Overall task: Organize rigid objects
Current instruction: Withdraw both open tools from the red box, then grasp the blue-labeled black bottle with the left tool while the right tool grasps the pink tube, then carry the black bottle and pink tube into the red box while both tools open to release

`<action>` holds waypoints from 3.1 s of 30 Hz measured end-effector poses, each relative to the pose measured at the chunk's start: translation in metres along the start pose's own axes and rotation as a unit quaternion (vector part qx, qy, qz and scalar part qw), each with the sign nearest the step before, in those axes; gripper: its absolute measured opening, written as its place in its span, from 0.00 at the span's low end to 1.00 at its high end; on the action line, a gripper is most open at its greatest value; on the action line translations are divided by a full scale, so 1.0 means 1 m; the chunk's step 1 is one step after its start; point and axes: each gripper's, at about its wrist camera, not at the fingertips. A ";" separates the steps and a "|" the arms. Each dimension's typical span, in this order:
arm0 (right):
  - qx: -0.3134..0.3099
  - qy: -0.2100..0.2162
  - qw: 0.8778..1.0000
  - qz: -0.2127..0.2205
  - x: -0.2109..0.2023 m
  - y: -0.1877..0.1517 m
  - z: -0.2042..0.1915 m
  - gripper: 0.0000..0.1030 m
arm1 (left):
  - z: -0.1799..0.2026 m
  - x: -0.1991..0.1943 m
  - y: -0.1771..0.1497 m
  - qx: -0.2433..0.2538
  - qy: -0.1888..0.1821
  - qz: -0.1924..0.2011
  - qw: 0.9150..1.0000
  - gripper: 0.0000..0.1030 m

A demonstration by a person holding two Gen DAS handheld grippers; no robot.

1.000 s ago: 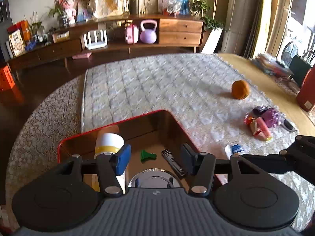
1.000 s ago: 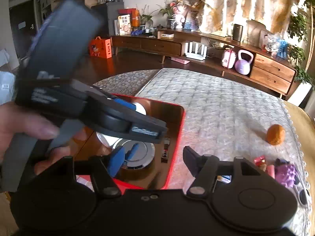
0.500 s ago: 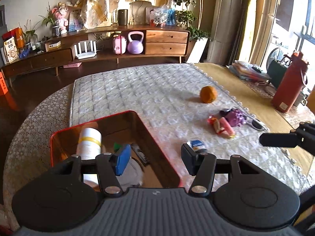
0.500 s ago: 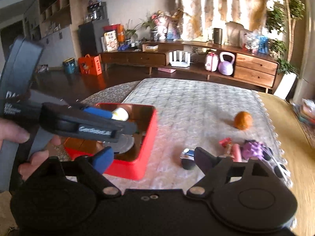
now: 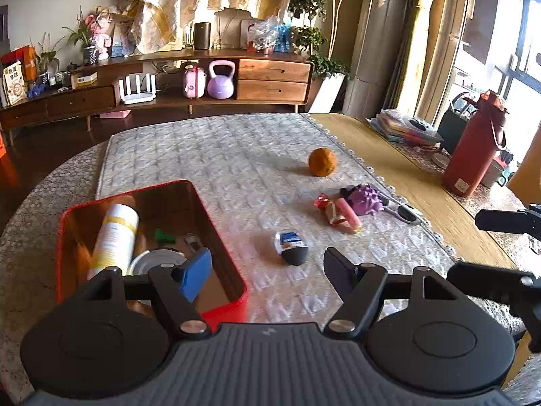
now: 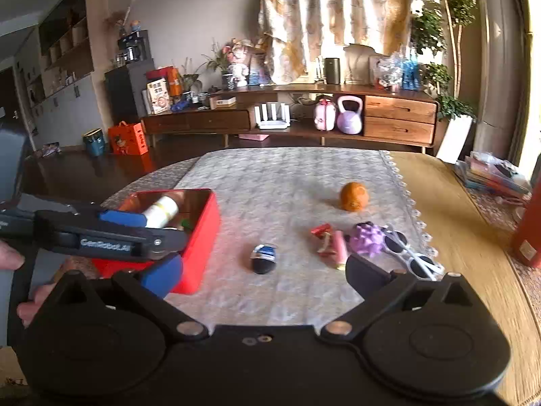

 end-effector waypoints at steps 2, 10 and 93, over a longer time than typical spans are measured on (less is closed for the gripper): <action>0.002 -0.008 1.000 -0.001 -0.001 -0.003 0.007 1.00 | 0.006 -0.001 -0.003 0.000 -0.003 0.005 1.000 0.76; 0.024 -0.034 0.999 -0.008 -0.001 -0.010 0.042 1.00 | 0.032 0.005 -0.012 -0.004 -0.005 0.020 1.000 0.82; 0.089 -0.018 0.992 -0.087 0.120 0.008 0.083 0.14 | 0.061 0.121 -0.006 -0.022 0.044 -0.038 0.998 0.38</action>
Point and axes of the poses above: each gripper's, at about its wrist camera, not at the fingertips, and x roughly the way its jaws point, z to its right, y to its top, and after that the axes turned 8 degrees about y, right-handed
